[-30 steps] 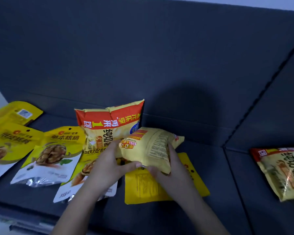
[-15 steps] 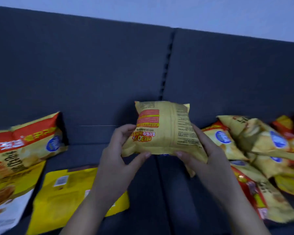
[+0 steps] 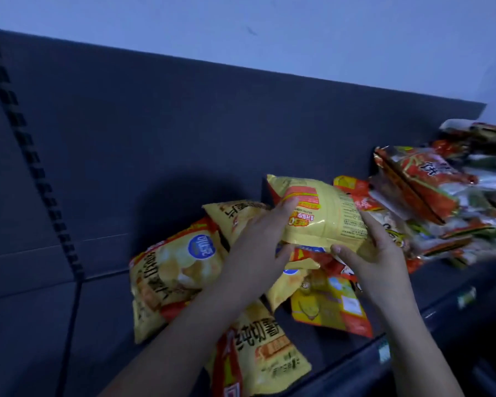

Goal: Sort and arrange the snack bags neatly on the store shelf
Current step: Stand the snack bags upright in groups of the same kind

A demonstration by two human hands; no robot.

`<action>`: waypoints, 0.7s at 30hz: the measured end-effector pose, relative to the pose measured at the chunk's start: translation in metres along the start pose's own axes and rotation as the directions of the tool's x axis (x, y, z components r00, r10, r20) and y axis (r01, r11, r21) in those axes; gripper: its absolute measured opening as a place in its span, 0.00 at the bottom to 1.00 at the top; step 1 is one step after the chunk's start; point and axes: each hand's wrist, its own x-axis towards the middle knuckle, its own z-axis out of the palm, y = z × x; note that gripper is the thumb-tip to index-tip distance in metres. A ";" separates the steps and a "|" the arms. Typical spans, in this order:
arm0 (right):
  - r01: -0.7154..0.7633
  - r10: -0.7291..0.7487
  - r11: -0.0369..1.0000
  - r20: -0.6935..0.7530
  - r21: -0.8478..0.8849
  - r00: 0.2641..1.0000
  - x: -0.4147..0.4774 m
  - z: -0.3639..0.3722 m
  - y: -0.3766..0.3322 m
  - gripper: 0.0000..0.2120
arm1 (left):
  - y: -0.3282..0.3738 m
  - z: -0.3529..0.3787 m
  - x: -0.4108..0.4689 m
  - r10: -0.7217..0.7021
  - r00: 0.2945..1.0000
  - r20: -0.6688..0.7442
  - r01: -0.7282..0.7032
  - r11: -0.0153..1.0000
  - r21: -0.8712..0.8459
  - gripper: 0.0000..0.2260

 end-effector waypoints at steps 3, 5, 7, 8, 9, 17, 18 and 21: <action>-0.066 0.066 0.992 -0.008 -0.107 0.998 0.020 -0.004 0.033 0.32 | -0.007 0.040 0.022 -0.079 0.992 0.095 0.039 0.928 0.371 0.31; -0.074 0.073 0.983 -0.013 -0.168 0.997 0.026 -0.001 0.047 0.31 | -0.013 0.058 0.029 -0.072 0.996 0.059 0.026 0.821 0.571 0.31; -0.064 0.061 0.971 -0.017 -0.229 0.998 0.031 0.004 0.056 0.30 | -0.014 0.065 0.033 -0.055 0.998 0.004 0.039 0.755 0.654 0.30; -0.059 0.057 0.966 -0.018 -0.252 0.998 0.032 0.006 0.059 0.30 | -0.016 0.067 0.033 -0.058 0.998 0.018 0.031 0.747 0.665 0.31; -0.066 0.063 0.963 -0.019 -0.262 0.998 0.034 0.007 0.060 0.29 | -0.017 0.068 0.033 -0.050 0.998 0.028 0.019 0.746 0.666 0.31; 0.074 -0.168 0.811 -0.109 -0.580 0.980 0.020 0.034 0.002 0.28 | -0.025 0.000 -0.009 0.150 0.975 -0.164 -0.024 0.804 0.595 0.16; 0.124 -0.216 0.823 -0.102 -0.555 0.971 0.015 0.045 -0.015 0.26 | -0.031 -0.018 -0.022 0.140 0.970 -0.197 0.001 0.814 0.580 0.16; 0.294 -0.306 0.864 0.038 -0.409 0.951 -0.008 0.087 -0.069 0.20 | -0.059 -0.080 -0.080 0.055 0.957 -0.284 0.131 0.793 0.595 0.18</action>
